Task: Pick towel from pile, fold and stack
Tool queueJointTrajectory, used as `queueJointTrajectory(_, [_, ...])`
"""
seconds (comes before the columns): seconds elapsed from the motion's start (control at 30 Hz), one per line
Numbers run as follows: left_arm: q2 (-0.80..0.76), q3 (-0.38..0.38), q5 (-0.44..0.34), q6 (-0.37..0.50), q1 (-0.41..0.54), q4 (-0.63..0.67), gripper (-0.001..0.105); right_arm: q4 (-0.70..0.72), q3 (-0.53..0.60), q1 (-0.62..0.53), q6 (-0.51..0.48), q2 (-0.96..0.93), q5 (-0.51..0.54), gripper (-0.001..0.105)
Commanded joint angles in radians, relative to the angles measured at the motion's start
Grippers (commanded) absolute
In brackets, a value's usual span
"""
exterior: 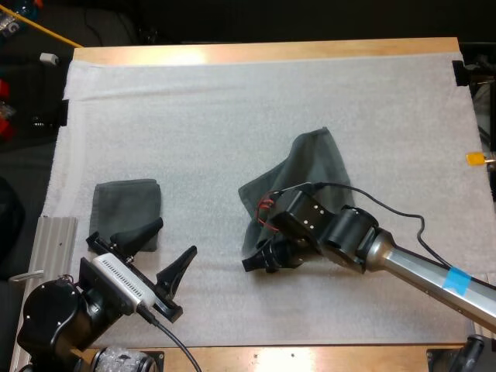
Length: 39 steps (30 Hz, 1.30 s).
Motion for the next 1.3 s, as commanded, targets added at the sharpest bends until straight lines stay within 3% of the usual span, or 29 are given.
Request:
queueJointTrajectory(0.0, [0.001,-0.006,0.025,-0.008,-0.006,-0.013,0.061,0.039,-0.006,0.000,-0.001,-0.015,0.002,0.080])
queueJointTrajectory(0.17, [0.001,-0.006,0.054,-0.008,-0.006,0.008,0.061,0.152,-0.006,0.000,-0.027,-0.075,0.189,0.067])
queueJointTrajectory(0.43, [0.001,-0.006,0.073,-0.008,-0.006,0.174,0.061,0.264,-0.006,-0.025,-0.073,-0.131,0.396,0.067])
queueJointTrajectory(0.57, [0.001,-0.002,0.145,-0.018,-0.006,0.223,0.061,0.268,0.010,-0.113,-0.107,-0.131,0.396,0.067])
queueJointTrajectory(0.77, [0.001,0.063,0.273,-0.129,-0.006,0.221,0.061,0.257,0.087,-0.255,-0.186,-0.131,0.350,0.067])
queueJointTrajectory(1.0, [0.001,0.114,0.330,-0.144,-0.006,0.221,0.061,0.177,0.218,-0.369,-0.223,-0.131,0.335,0.067])
queueJointTrajectory(1.27, [0.001,0.126,0.336,-0.146,-0.006,0.221,0.061,-0.080,0.360,-0.482,-0.213,-0.131,0.138,0.067])
